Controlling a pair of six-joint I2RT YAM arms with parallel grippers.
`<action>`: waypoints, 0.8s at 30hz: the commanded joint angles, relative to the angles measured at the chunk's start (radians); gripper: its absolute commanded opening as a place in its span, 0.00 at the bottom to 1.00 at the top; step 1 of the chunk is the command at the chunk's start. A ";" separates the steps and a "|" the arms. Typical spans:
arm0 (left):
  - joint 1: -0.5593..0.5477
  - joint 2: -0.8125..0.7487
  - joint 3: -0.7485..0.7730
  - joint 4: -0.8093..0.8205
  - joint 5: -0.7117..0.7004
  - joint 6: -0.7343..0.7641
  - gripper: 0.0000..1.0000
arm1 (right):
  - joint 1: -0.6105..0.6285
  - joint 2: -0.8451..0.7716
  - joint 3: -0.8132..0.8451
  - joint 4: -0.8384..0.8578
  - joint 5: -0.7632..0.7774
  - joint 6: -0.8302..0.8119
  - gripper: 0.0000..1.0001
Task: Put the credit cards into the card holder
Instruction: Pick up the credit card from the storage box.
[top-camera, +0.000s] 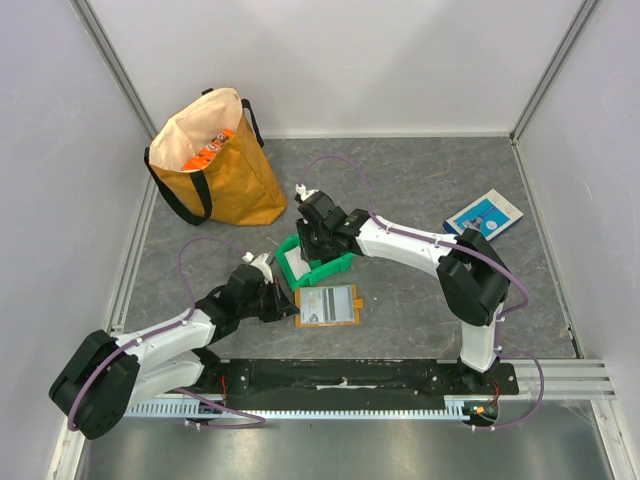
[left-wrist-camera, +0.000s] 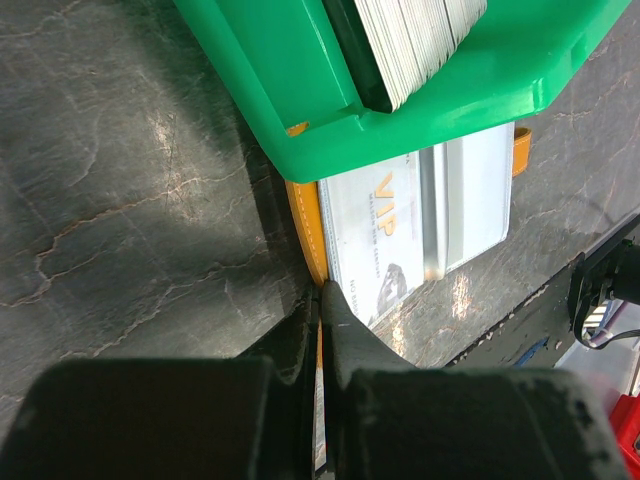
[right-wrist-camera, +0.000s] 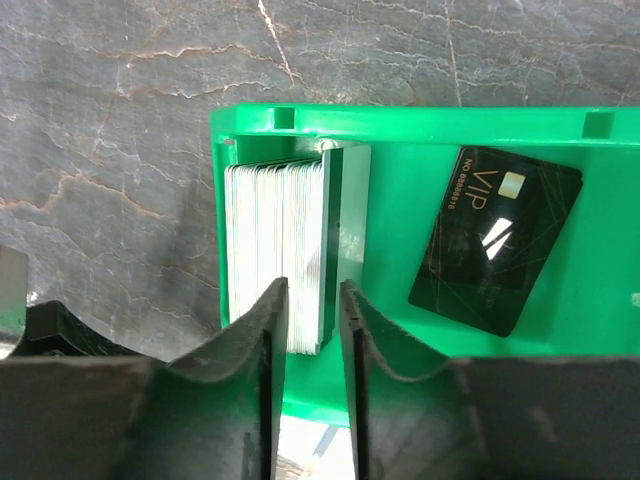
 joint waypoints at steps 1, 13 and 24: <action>0.004 -0.012 0.009 0.037 -0.006 0.039 0.02 | 0.003 -0.012 0.025 0.031 0.017 0.001 0.47; 0.005 -0.016 0.010 0.033 -0.007 0.039 0.02 | -0.077 0.044 -0.045 0.212 -0.227 0.081 0.67; 0.004 -0.004 0.015 0.040 -0.010 0.041 0.02 | -0.080 0.077 -0.059 0.229 -0.339 0.087 0.67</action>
